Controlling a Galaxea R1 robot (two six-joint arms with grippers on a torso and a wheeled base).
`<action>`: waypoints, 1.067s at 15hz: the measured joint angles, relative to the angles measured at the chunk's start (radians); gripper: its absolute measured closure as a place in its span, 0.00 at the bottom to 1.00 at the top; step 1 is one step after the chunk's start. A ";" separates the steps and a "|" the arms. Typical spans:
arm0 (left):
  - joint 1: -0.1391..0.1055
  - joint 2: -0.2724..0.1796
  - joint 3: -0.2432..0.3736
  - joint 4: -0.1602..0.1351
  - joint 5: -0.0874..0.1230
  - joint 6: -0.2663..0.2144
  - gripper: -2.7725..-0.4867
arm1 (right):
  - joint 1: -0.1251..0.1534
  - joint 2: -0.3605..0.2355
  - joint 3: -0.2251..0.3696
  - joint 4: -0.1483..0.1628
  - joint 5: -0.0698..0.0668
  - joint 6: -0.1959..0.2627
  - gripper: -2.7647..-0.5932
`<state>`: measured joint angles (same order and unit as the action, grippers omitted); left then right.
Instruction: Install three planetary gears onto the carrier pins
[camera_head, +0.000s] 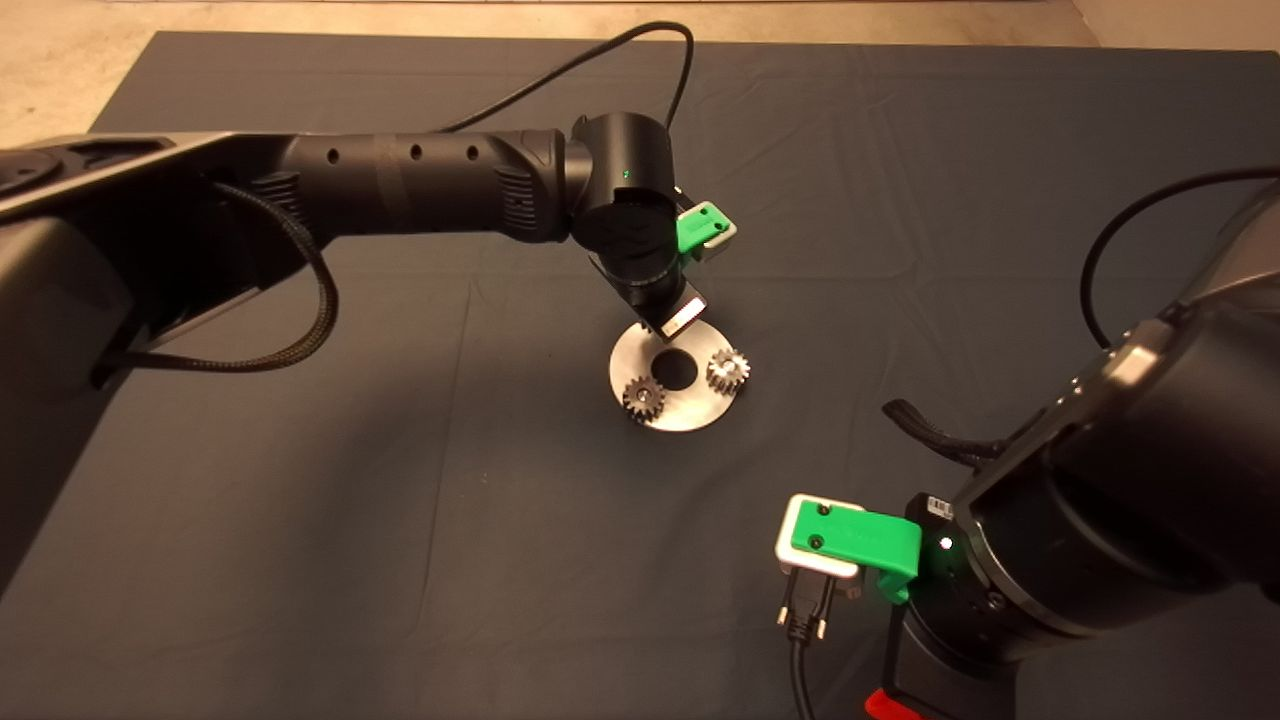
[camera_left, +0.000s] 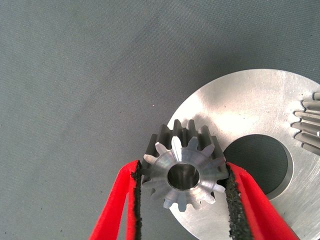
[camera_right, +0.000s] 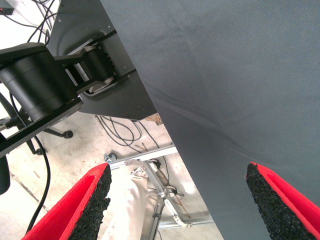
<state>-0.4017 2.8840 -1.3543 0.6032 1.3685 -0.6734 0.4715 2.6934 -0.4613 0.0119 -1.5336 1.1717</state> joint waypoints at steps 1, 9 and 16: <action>0.000 0.000 0.000 -0.001 0.000 0.000 0.81 | 0.000 0.000 0.000 0.000 0.000 0.000 0.35; 0.000 0.000 0.000 -0.001 0.003 0.000 0.77 | 0.000 0.000 0.000 0.000 0.000 0.000 0.35; 0.000 0.011 0.000 0.001 0.011 0.000 0.77 | 0.000 0.009 0.000 0.000 0.000 0.000 0.35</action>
<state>-0.4021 2.8951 -1.3543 0.6040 1.3796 -0.6734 0.4719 2.7023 -0.4613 0.0119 -1.5340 1.1717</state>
